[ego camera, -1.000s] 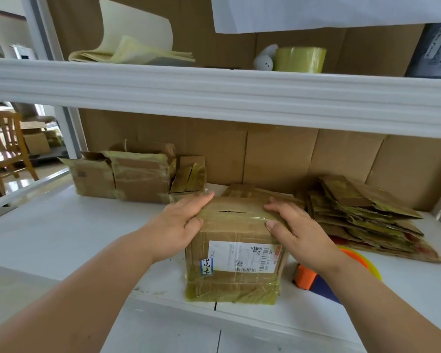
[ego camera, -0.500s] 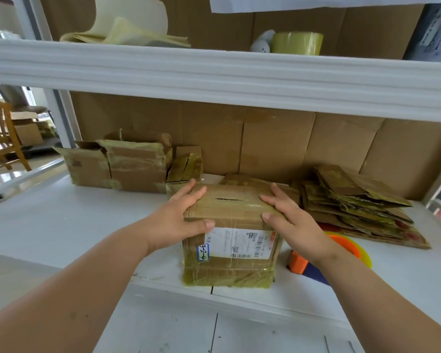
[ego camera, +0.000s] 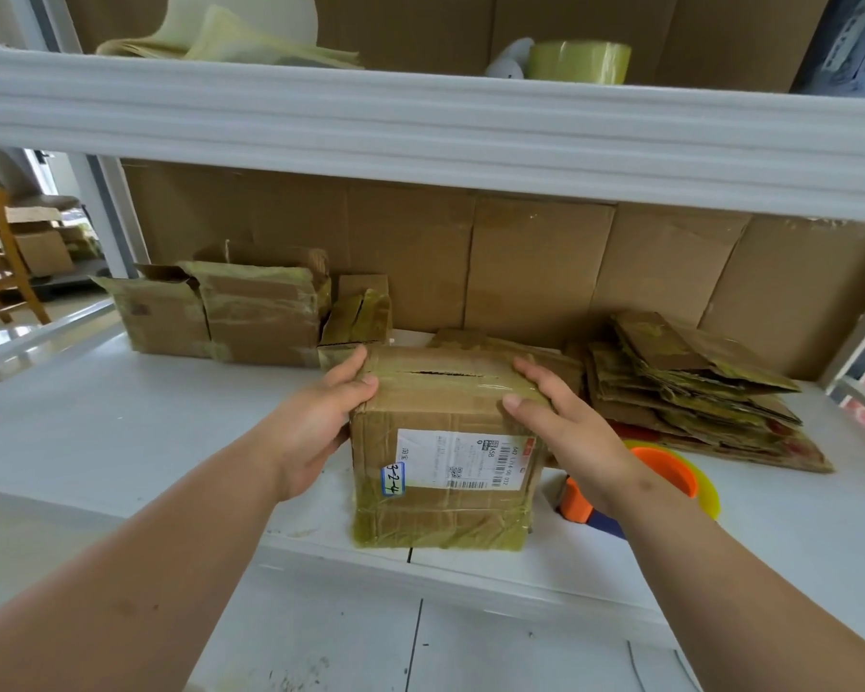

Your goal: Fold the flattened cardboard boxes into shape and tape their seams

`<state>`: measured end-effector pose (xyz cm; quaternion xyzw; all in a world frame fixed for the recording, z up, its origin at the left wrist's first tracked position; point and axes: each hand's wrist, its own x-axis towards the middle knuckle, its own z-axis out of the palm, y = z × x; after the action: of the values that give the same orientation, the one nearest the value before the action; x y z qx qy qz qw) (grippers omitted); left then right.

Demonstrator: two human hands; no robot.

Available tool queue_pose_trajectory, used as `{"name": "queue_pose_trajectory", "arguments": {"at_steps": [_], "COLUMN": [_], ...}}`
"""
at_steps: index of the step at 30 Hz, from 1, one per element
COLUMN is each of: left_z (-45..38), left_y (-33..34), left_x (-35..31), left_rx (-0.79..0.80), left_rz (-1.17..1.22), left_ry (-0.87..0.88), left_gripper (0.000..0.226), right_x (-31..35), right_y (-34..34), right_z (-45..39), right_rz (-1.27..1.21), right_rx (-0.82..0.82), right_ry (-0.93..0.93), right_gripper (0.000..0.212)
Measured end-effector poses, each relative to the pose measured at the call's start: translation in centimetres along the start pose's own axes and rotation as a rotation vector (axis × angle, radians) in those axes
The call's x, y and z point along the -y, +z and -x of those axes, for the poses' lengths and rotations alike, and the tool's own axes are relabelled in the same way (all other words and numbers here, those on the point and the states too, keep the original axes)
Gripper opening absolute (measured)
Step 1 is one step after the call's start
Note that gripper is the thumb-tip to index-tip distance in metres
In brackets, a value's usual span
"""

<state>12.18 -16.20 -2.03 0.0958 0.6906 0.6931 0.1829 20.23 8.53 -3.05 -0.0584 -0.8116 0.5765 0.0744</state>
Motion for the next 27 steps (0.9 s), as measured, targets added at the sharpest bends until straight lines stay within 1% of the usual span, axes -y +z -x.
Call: {"name": "queue_pose_trajectory", "arguments": {"at_steps": [4,9,11,13,15,18,22,27], "left_z": [-0.3,-1.4,-1.8,-1.9,-2.0,-2.1,-2.1,-2.2], "left_y": [0.3,0.2,0.2,0.2,0.2,0.1,-0.3,0.2], "left_x": [0.6,1.6,1.9,2.1,2.2,2.1,1.9,1.8], "left_rx": [0.009,0.033,0.042,0.049,0.038,0.027,-0.028,0.011], "left_rz": [0.026,0.010,-0.017,-0.041,-0.043,-0.058,-0.027,-0.049], "left_ry": [0.018,0.008,-0.002,-0.006,-0.007,-0.009,-0.018,-0.014], "left_gripper": [0.055,0.058,0.059,0.059,0.058,0.057,0.054,0.056], "right_x": [0.0,-1.4,-2.3,-2.7,-2.6,-1.8,-0.9,-0.6], "right_y": [0.4,1.1,1.0,0.7,0.3,0.1,0.2,-1.2], "right_z": [0.1,0.1,0.1,-0.1,-0.4,-1.1,-1.9,-2.1], "right_rz": [0.019,-0.075,-0.051,0.024,0.105,0.152,0.247,0.168], "right_rx": [-0.045,-0.073,-0.069,-0.066,-0.067,-0.062,-0.074,-0.065], "right_ry": [-0.025,-0.044,-0.046,-0.034,-0.035,-0.044,-0.049,0.015], "right_gripper": [0.070,0.076,0.084,0.088,0.086,0.075,0.077,0.080]}}
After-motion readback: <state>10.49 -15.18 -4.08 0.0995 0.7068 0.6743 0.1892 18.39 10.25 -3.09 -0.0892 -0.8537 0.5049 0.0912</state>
